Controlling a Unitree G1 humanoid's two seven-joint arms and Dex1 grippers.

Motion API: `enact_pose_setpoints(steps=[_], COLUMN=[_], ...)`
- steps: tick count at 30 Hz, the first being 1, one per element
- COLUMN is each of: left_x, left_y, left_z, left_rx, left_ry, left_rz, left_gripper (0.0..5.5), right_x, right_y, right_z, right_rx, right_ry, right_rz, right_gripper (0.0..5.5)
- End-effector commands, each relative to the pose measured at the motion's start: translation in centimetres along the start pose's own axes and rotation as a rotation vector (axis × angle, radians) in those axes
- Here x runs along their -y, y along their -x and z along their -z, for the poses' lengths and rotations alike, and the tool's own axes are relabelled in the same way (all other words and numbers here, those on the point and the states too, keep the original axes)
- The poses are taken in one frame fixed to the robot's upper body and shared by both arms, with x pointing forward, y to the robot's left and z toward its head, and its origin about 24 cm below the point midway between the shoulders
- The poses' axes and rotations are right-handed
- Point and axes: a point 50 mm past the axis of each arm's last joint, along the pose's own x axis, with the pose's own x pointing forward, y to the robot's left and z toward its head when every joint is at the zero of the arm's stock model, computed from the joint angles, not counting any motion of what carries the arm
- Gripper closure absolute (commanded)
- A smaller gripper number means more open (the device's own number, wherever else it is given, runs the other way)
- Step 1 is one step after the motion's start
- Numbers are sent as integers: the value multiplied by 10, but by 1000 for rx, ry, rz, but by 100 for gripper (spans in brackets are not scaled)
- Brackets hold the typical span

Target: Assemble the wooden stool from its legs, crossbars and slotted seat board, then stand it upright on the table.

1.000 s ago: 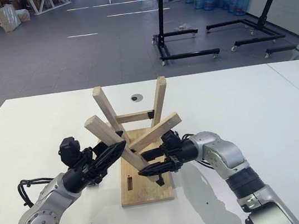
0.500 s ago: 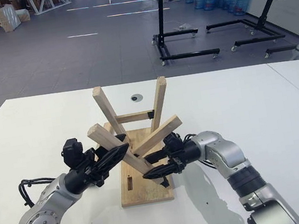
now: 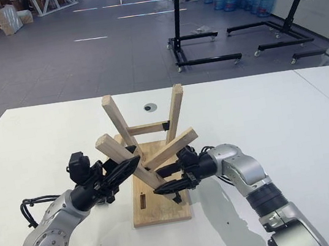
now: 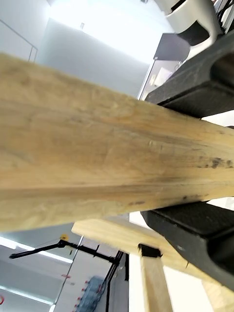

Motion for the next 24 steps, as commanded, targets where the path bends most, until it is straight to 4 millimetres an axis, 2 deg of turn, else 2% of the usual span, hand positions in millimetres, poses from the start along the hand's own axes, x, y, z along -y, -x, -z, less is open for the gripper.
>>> enact_pose_setpoints(steps=[1, 5, 10, 13, 18, 24], left_x=[-6, -7, -1, 3, 6, 3], left_y=[2, 5, 21, 32, 37, 34], left_z=[-11, -19, -38, -56, -75, -78], left_rx=[38, 37, -14, -84, -184, -384], left_ry=[-57, -79, -132, -180, -238, -245], left_rz=[2, 21, 44, 50, 67, 161], left_gripper=[340, 343, 345, 346, 346, 346], right_x=[12, 13, 3, -1, -5, 2], right_y=[10, 22, 60, 78, 90, 97], right_z=[-4, 1, -1, -9, -9, -8], right_rx=[-27, -25, -46, -48, -73, -56], right_ry=[0, -28, -88, -82, -92, -82], right_rz=[101, 156, 244, 294, 333, 414], right_gripper=[300, 244, 153, 149, 149, 149])
